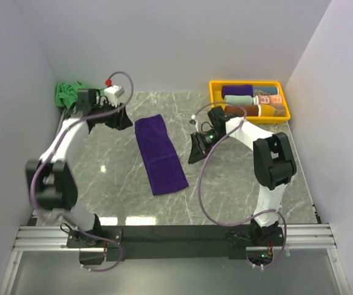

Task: Roll the towels
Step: Fold the towel, then roll the towel

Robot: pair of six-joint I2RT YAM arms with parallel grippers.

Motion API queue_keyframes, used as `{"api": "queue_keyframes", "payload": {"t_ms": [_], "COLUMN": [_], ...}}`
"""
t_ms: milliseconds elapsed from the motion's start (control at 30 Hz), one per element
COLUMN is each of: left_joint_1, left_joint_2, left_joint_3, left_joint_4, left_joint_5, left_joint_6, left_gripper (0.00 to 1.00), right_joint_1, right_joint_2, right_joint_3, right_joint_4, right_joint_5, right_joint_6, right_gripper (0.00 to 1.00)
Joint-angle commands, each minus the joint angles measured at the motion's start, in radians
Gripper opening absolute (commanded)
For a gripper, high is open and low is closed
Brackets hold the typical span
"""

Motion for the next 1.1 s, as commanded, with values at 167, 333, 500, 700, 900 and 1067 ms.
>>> {"api": "queue_keyframes", "payload": {"t_ms": [167,333,500,700,900,1067], "left_joint_1": [-0.237,-0.538,-0.789,-0.978,-1.011,-1.011], "left_joint_2": [-0.509,-0.647,-0.586,-0.453,-0.316,-0.238], "left_joint_3": [-0.465,-0.675,-0.674,-0.679,-0.656,-0.666], "left_joint_4": [0.0,0.099,0.147,0.227,0.32,0.362], "left_joint_5": [-0.144,-0.328,-0.434,-0.538,-0.608,-0.649], "left_joint_6": [0.451,0.525,0.462,0.394,0.376,0.397], "left_gripper": [0.51,0.53,0.47,0.44,0.43,0.4], "right_joint_1": [0.121,0.178,0.188,0.188,0.188,0.188], "right_joint_2": [0.099,0.178,0.316,0.363,0.357,0.353], "right_joint_3": [0.217,0.276,0.302,0.27,0.253,0.243], "right_joint_4": [0.054,0.134,0.143,0.178,0.189,0.178], "right_joint_5": [-0.031,0.003,0.032,0.055,0.06,0.055], "right_joint_6": [0.077,0.116,0.156,0.171,0.18,0.174], "right_gripper": [0.31,0.32,0.31,0.3,0.3,0.3]}}
